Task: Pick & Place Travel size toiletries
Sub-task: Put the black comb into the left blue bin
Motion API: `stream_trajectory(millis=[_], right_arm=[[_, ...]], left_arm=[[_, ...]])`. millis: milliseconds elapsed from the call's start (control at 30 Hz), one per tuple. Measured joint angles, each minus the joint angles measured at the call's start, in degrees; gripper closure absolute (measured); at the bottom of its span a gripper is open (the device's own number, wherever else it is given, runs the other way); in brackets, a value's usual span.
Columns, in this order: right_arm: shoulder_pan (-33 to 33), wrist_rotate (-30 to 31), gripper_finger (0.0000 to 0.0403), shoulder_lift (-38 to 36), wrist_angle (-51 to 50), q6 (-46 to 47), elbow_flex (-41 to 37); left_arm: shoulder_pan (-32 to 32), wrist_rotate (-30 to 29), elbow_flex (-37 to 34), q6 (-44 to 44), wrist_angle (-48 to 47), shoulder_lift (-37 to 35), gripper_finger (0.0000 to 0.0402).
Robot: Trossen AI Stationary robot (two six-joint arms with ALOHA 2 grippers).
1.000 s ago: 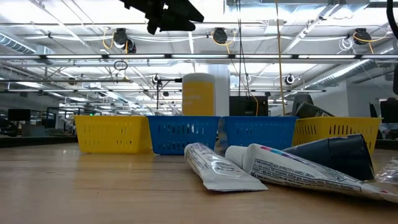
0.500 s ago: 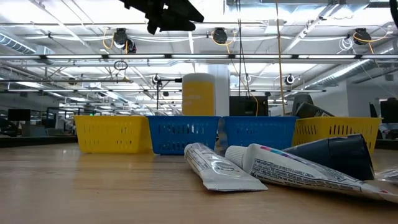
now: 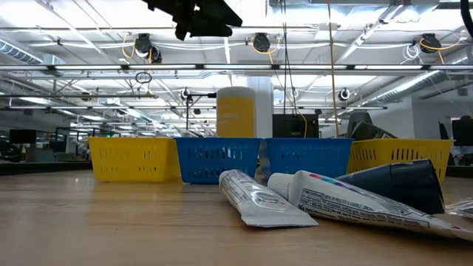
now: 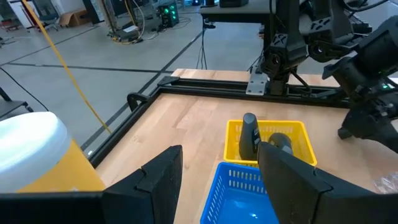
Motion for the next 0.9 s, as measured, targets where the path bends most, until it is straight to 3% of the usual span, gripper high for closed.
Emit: stream_trajectory(millis=[400, 700, 900], right_arm=[[-0.29, -2.71, 0.0259, 2.06, -5.98, 5.79, -0.02], [-0.31, -2.76, 0.026, 5.67, -0.8, 5.63, 0.0], [-0.31, -1.51, 0.0302, 5.72, -1.1, 4.34, 0.0]], left_arm=[[0.0, 0.0, 0.0, 0.02, -0.26, 0.0, 0.0195], [0.0, 0.0, 0.0, 0.31, -0.46, 0.0, 0.0195], [0.0, 0.0, 0.0, 0.37, -0.46, 0.0, 0.0195]])
